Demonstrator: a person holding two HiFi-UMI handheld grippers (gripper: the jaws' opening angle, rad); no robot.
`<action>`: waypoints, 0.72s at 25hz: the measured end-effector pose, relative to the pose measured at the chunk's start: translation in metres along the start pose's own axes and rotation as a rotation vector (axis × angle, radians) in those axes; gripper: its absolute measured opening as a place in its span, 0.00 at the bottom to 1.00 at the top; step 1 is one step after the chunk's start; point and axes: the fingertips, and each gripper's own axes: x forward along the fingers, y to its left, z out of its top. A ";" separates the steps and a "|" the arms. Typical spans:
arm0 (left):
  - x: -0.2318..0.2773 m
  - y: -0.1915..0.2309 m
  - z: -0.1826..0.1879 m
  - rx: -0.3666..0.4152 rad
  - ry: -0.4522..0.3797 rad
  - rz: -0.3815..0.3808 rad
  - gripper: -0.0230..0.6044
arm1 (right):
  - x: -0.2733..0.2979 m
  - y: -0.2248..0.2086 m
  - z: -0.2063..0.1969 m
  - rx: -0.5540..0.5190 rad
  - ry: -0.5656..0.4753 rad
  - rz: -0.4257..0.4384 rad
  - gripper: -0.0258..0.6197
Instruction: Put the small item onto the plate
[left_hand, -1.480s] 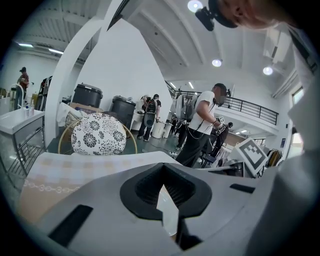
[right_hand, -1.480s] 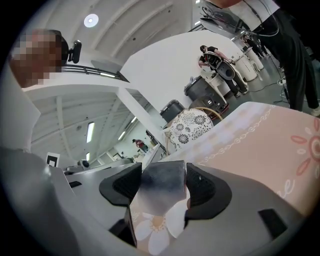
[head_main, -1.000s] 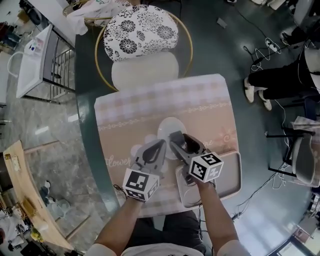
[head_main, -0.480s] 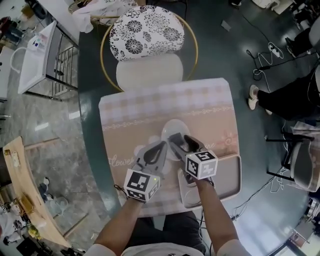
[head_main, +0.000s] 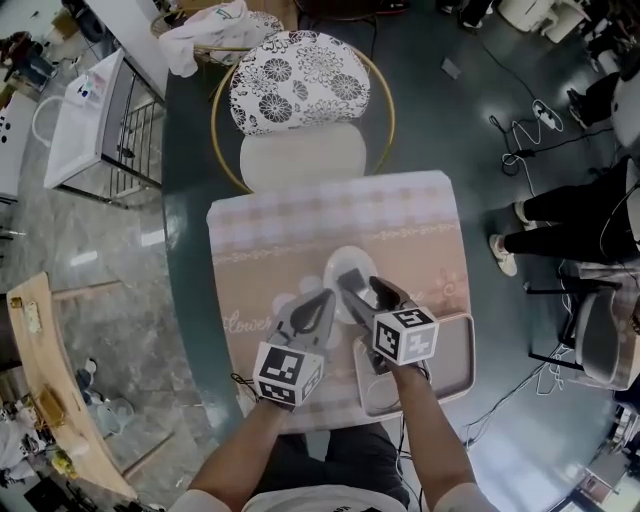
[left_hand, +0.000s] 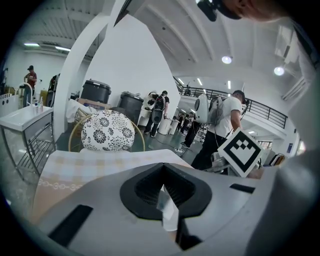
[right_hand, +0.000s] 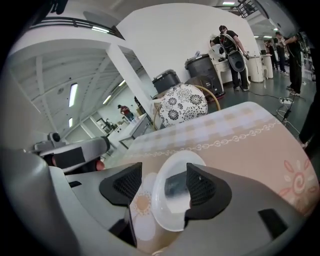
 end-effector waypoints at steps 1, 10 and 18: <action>-0.003 -0.003 0.004 0.004 0.000 -0.001 0.04 | -0.007 0.006 0.007 -0.002 -0.016 0.015 0.49; -0.054 -0.049 0.053 0.027 -0.017 -0.039 0.04 | -0.090 0.084 0.058 -0.038 -0.168 0.111 0.12; -0.110 -0.080 0.091 0.055 -0.039 -0.065 0.04 | -0.144 0.136 0.075 -0.054 -0.278 0.110 0.09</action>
